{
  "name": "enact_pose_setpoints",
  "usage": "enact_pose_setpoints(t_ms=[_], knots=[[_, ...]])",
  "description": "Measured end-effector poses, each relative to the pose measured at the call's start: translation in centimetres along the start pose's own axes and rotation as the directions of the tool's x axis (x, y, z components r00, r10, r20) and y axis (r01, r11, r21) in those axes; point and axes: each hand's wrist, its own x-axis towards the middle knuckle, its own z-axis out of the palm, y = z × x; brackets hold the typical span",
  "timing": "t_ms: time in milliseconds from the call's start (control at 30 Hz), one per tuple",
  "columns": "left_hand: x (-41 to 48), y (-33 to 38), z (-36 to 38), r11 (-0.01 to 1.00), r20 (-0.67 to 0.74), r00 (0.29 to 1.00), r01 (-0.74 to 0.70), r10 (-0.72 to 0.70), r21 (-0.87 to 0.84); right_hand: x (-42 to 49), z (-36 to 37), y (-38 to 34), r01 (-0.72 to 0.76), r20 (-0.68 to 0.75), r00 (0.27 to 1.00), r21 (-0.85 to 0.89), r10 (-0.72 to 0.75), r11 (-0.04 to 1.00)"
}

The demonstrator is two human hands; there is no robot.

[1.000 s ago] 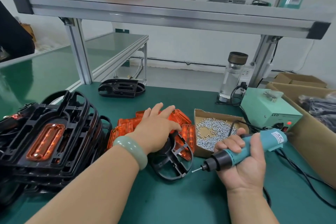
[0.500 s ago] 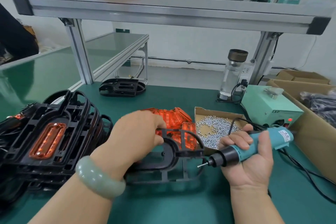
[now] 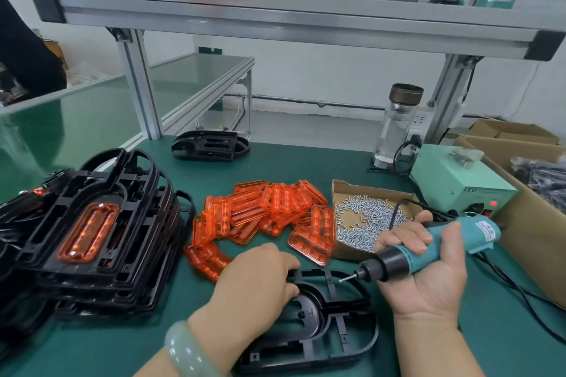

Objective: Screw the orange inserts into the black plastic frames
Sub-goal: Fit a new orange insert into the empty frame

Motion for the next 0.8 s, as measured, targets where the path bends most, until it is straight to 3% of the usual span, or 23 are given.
enact_pose_setpoints(t_ms=[100, 167, 233, 333, 400, 500, 600, 800], knots=[[-0.2, -0.3, 0.3, 0.995, -0.039, 0.999, -0.007, 0.003, -0.104, 0.1, -0.2, 0.2, -0.01, 0.009, 1.0, -0.008, 0.01, 1.0], [-0.3, -0.7, 0.2, 0.982, -0.166, 0.986, -0.02, -0.012, -0.187, 0.1, -0.3, 0.3, -0.011, 0.025, 1.0, -0.019, 0.012, 1.0], [-0.3, -1.5, 0.1, 0.991, -0.303, 0.948, 0.063, -0.097, -0.121, 0.2, -0.4, 0.4, -0.008, 0.037, 0.999, -0.034, 0.01, 0.999], [0.2, -2.5, -0.1, 0.937, -0.213, 0.914, 0.347, -0.346, -0.033, 0.2, -0.5, 0.5, -0.004, 0.04, 0.999, -0.041, 0.005, 0.999], [0.8, -2.7, -0.1, 0.916, -0.141, 0.905, 0.39, -0.401, -0.095, 0.2, -0.5, 0.5, -0.004, 0.039, 0.999, -0.044, 0.006, 0.999], [1.7, -2.7, -0.2, 0.938, -0.255, 0.914, 0.261, -0.316, -0.229, 0.3, -0.5, 0.7, -0.003, 0.033, 0.999, -0.051, 0.005, 0.999], [1.8, -3.1, -0.8, 0.887, -0.355, 0.869, 0.179, -0.346, -0.426, 0.3, -0.5, 0.6, -0.001, 0.035, 0.999, -0.044, 0.002, 0.999], [1.8, -3.8, -0.7, 0.748, -0.363, 0.841, 0.072, -0.401, -0.66, 0.3, -0.5, 0.7, -0.008, 0.042, 0.999, -0.045, 0.01, 0.999]])
